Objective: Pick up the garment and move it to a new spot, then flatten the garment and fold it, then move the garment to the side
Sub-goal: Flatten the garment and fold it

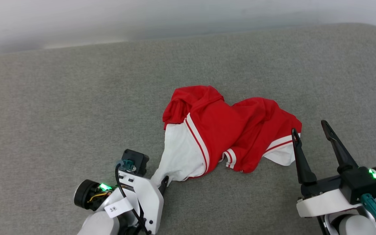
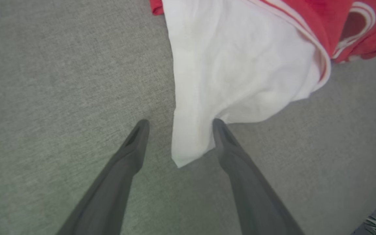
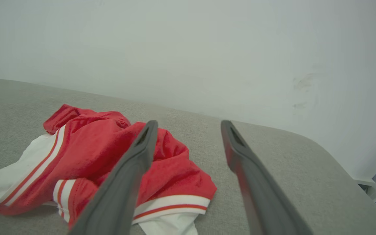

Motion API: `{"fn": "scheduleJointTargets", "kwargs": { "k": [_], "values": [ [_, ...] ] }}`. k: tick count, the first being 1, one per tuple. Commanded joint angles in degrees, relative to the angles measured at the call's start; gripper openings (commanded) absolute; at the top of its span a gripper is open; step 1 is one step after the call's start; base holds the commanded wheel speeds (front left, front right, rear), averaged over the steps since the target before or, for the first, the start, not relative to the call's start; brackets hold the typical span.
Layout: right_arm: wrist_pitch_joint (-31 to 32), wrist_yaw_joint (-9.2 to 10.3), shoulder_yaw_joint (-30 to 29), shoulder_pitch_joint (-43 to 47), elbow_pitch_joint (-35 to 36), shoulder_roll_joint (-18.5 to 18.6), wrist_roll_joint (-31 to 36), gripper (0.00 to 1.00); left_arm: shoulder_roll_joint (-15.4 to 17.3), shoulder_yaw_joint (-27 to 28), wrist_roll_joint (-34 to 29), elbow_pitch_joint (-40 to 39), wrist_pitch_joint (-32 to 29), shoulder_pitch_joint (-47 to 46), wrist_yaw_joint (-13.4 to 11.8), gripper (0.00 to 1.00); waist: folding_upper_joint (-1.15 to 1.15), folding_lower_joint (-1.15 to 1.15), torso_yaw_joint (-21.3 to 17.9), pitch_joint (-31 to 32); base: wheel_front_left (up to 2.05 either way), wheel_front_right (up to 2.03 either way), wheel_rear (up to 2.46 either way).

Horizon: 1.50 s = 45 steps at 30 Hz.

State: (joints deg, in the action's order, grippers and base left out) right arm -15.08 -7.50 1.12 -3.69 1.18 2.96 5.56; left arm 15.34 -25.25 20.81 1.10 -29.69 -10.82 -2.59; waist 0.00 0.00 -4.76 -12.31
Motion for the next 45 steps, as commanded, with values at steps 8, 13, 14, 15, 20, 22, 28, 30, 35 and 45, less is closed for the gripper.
{"fn": "scheduleJointTargets", "kwargs": {
  "k": [8,13,14,15,20,22,28,30,35,45],
  "values": [
    [-0.1,0.02,0.2,-2.0,0.3,0.0,-0.2,1.0,0.7,-1.1,-1.0,6.0,-1.2,-1.8,0.2,1.0,0.0,0.0,-2.0,-3.7,0.0,0.0,0.0],
    [-0.1,0.02,0.1,-2.3,-0.1,0.0,0.1,1.0,0.3,-1.5,0.5,9.6,-1.1,-1.2,1.1,0.0,0.0,0.0,-2.0,-3.8,0.0,0.0,0.0],
    [-0.1,0.02,0.1,-2.1,-0.3,-0.1,0.2,1.0,0.2,-1.2,0.6,10.2,-0.5,-1.0,0.9,0.0,0.0,0.0,-1.9,-3.6,0.0,0.0,0.0],
    [-0.1,0.02,0.0,-1.9,-0.5,-0.1,0.3,1.0,0.1,-0.7,0.6,10.5,0.5,-1.0,0.5,0.0,0.0,0.0,-1.7,-3.3,0.0,0.0,0.0],
    [-0.1,0.02,-0.3,-1.2,-0.9,-0.1,0.0,1.0,0.6,3.5,1.0,10.7,7.4,-1.9,-1.8,0.0,0.0,0.0,-0.2,-1.2,0.0,0.0,0.0],
    [-0.1,0.02,0.0,-0.8,-1.2,-0.1,0.2,1.0,0.6,5.0,1.5,10.5,9.8,-1.8,-2.8,0.0,0.0,0.0,0.5,-0.2,0.0,0.0,0.0],
    [-0.1,0.02,0.3,-0.1,-1.9,-0.1,0.9,1.0,2.8,11.7,2.9,9.3,16.8,-0.1,-6.0,0.0,0.0,0.0,2.2,1.5,0.0,0.0,0.0],
    [-0.1,0.03,0.5,0.2,-2.1,-0.1,1.0,1.0,3.7,13.4,3.2,9.3,18.3,0.8,-6.7,0.0,0.0,0.0,2.6,1.7,0.0,0.0,0.0],
    [-0.1,0.03,0.5,0.3,-2.8,0.0,1.1,1.0,5.2,16.1,3.7,10.1,21.8,3.1,-7.7,0.0,0.0,0.0,3.3,1.8,0.0,0.0,0.0],
    [-0.1,0.03,0.4,0.5,-4.1,0.0,1.4,1.0,5.1,14.8,1.1,10.2,34.9,1.9,-4.4,1.0,0.0,0.0,4.4,3.2,0.0,0.0,0.0]
  ]
}}
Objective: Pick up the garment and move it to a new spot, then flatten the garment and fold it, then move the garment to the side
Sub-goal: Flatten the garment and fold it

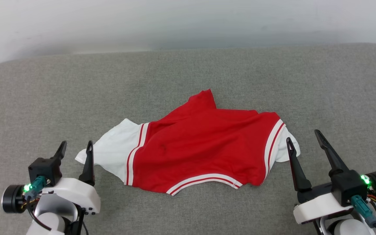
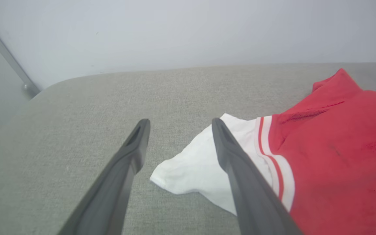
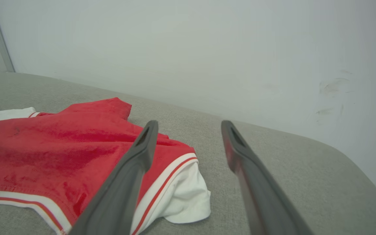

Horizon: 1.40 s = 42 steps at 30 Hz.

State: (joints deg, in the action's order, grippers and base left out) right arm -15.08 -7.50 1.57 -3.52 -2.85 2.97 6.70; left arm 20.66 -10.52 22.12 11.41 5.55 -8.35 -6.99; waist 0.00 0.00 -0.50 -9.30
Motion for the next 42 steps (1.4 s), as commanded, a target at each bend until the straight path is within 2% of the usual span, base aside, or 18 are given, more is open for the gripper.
{"fn": "scheduleJointTargets", "kwargs": {
  "k": [1,4,8,17,21,24,28,36,39,42],
  "values": [
    [-0.1,0.02,0.0,0.4,-0.2,0.0,0.3,1.0,0.0,-0.2,-0.8,-0.5,1.5,-0.6,0.5,1.0,0.0,0.0,0.2,0.6,0.0,0.0,0.0],
    [-0.1,0.02,-0.1,0.6,-0.1,0.0,0.2,1.0,0.0,-1.1,-1.6,-2.3,6.5,-0.9,2.4,1.0,0.0,0.0,0.5,1.6,0.0,0.0,0.0],
    [-0.1,0.02,-0.5,1.2,0.1,0.0,0.0,1.0,-0.6,-1.8,-3.1,-6.1,9.2,-0.3,4.1,1.0,0.0,0.0,1.2,2.8,0.0,0.0,0.0],
    [-0.1,0.02,0.4,2.4,-0.5,-0.1,-0.3,1.0,-3.5,-2.2,-8.2,-16.7,9.7,6.8,5.3,1.0,0.0,0.0,1.6,5.8,0.0,0.0,0.0],
    [-0.1,0.03,-0.2,2.8,-0.8,0.0,0.2,1.0,-4.9,-1.8,-9.3,-18.9,9.6,9.0,5.6,1.0,0.0,0.0,1.8,6.1,0.0,0.0,0.0],
    [2.2,0.02,-1.5,2.8,-2.4,-0.1,-0.5,1.0,-5.8,-1.5,-10.4,-18.7,9.6,10.0,5.9,1.0,0.0,0.0,1.9,6.0,0.0,0.0,0.0],
    [12.6,0.02,-2.9,1.4,-2.9,1.4,-3.1,1.0,-6.8,-1.1,-11.3,-18.6,9.7,10.2,6.4,1.0,0.0,0.0,2.6,5.4,0.0,0.0,0.0],
    [48.7,0.02,-3.1,-2.7,1.2,8.7,-13.4,1.0,-8.7,-0.7,-12.5,-16.8,9.7,8.9,7.6,1.0,0.0,0.0,4.3,2.7,0.0,0.0,0.0],
    [58.3,0.02,-2.2,-4.5,2.5,11.2,-16.9,1.0,-9.7,-1.0,-12.9,-16.2,9.7,8.0,8.1,1.0,0.0,0.0,5.6,1.4,0.0,0.0,0.0],
    [64.8,0.03,-3.2,-6.6,2.9,12.5,-20.0,1.0,-10.3,-1.2,-13.2,-15.0,9.7,7.1,8.8,1.0,0.0,0.0,7.2,-0.1,0.0,0.0,0.0]
  ]
}}
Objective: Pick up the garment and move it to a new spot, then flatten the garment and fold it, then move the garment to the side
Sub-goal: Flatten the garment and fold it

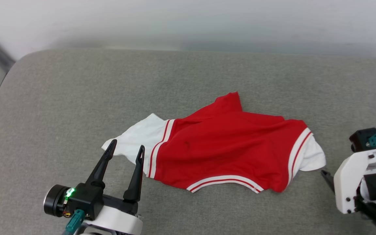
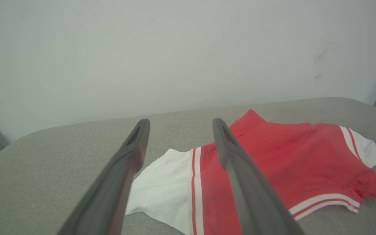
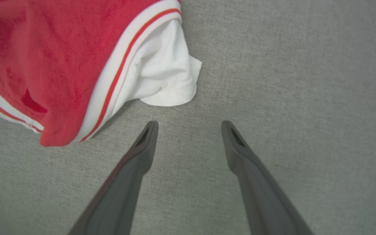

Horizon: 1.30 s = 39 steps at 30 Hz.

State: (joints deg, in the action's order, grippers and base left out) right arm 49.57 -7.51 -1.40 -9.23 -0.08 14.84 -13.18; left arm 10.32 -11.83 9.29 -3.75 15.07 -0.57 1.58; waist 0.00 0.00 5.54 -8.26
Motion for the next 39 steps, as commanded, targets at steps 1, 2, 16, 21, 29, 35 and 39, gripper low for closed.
{"fn": "scheduleJointTargets", "kwargs": {
  "k": [1,2,16,21,29,35,39],
  "values": [
    [1.7,0.03,-0.3,-1.4,0.1,1.2,-0.4,1.0,-0.2,0.0,-0.6,0.3,0.1,-1.3,0.3,1.0,0.0,0.0,1.8,-1.6,0.0,0.0,0.0],
    [3.0,0.03,-0.5,-1.9,-0.2,1.3,-0.8,1.0,-0.5,-0.1,-0.6,0.5,0.1,-1.7,0.4,1.0,0.0,0.0,2.3,-2.1,0.0,0.0,0.0],
    [2.8,0.03,-1.4,-5.4,-8.4,0.3,0.3,1.0,-2.6,0.7,-2.1,1.2,0.1,-3.5,1.5,1.0,0.0,0.0,7.7,-6.1,0.0,0.0,0.0],
    [0.7,0.03,0.4,-4.8,-10.4,0.2,-0.4,0.0,-2.9,1.3,-2.5,1.6,0.1,-3.1,1.7,1.0,0.0,0.0,7.2,-5.4,0.0,0.0,0.0],
    [-1.0,0.04,3.9,-1.1,-9.7,3.0,-1.8,0.0,-2.6,2.5,-2.8,2.0,0.1,-2.0,2.1,1.0,0.0,0.0,3.8,-1.9,0.0,0.0,0.0],
    [0.0,0.04,4.0,1.6,-5.7,5.6,-3.0,0.0,-2.5,3.2,-2.7,2.1,0.1,-0.6,2.2,1.0,0.0,0.0,1.6,0.4,0.0,0.0,0.0],
    [2.5,0.04,2.2,4.3,-1.7,8.9,-4.4,0.0,-2.6,3.8,-2.8,1.7,0.1,0.2,2.3,1.0,0.0,0.0,0.5,1.3,0.0,0.0,0.0]
  ]
}}
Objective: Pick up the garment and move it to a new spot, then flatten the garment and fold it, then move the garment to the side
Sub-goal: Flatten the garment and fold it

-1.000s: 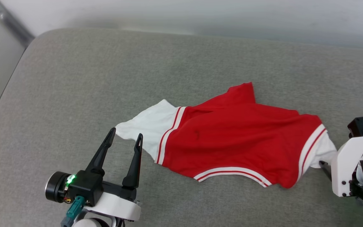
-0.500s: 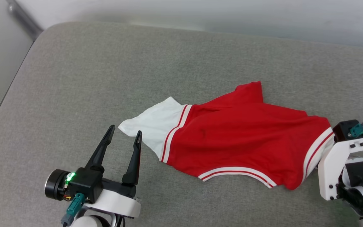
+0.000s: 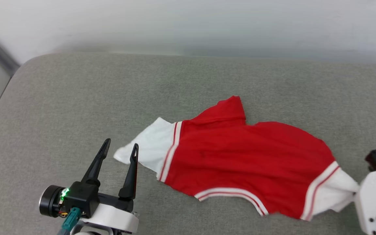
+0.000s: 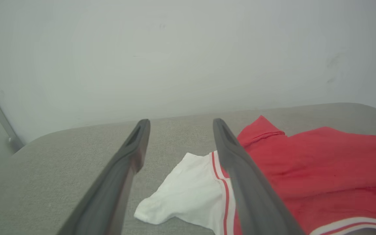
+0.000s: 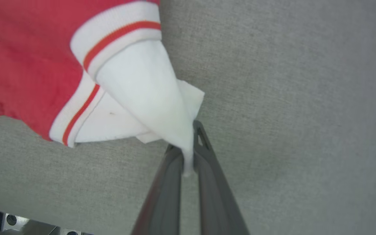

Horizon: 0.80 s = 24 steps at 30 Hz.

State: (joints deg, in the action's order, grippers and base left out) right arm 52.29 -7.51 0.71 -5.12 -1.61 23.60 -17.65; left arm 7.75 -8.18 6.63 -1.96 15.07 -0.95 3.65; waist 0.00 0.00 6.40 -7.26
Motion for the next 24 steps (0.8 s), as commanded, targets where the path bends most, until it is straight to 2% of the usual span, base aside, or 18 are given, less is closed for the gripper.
{"fn": "scheduleJointTargets", "kwargs": {
  "k": [1,6,11,12,13,18,24],
  "values": [
    [0.3,0.04,-0.5,0.7,0.6,1.1,-0.2,0.0,-0.1,0.2,-0.2,-0.2,0.1,0.7,0.3,1.0,0.0,0.0,-0.5,0.3,0.0,0.0,0.0],
    [2.4,0.04,-2.9,2.3,2.0,5.7,-1.2,0.0,-0.3,0.1,-0.3,-0.5,0.1,0.5,0.5,1.0,0.0,0.0,-0.5,0.1,0.0,0.0,0.0],
    [1.1,0.04,-4.8,1.9,-1.6,8.9,-0.2,0.0,-0.5,0.1,-0.5,-0.2,0.1,-0.3,0.9,1.0,0.0,0.0,0.1,-0.5,0.0,0.0,0.0],
    [0.0,0.04,-5.0,1.5,-2.6,9.1,0.4,0.57,-0.5,0.1,-0.5,-0.1,0.1,-0.4,0.9,1.0,0.0,0.0,0.2,-0.5,0.0,0.0,0.0],
    [-0.9,0.05,-5.7,0.9,-4.2,8.6,0.9,1.0,-0.5,0.2,-0.5,0.0,0.1,-0.5,0.9,1.0,0.0,0.0,0.2,-0.5,0.0,0.0,0.0],
    [-6.4,0.04,-5.0,-1.3,-8.8,6.8,2.8,1.0,-0.5,0.6,-0.5,0.7,0.1,-0.2,1.1,1.0,0.0,0.0,-0.1,0.1,0.0,0.0,0.0],
    [-15.1,0.04,-6.0,-4.1,-8.3,4.3,3.3,1.0,-0.3,1.2,-0.5,1.1,0.1,0.1,1.2,1.0,0.0,0.0,-1.8,1.4,0.0,0.0,0.0]
  ]
}}
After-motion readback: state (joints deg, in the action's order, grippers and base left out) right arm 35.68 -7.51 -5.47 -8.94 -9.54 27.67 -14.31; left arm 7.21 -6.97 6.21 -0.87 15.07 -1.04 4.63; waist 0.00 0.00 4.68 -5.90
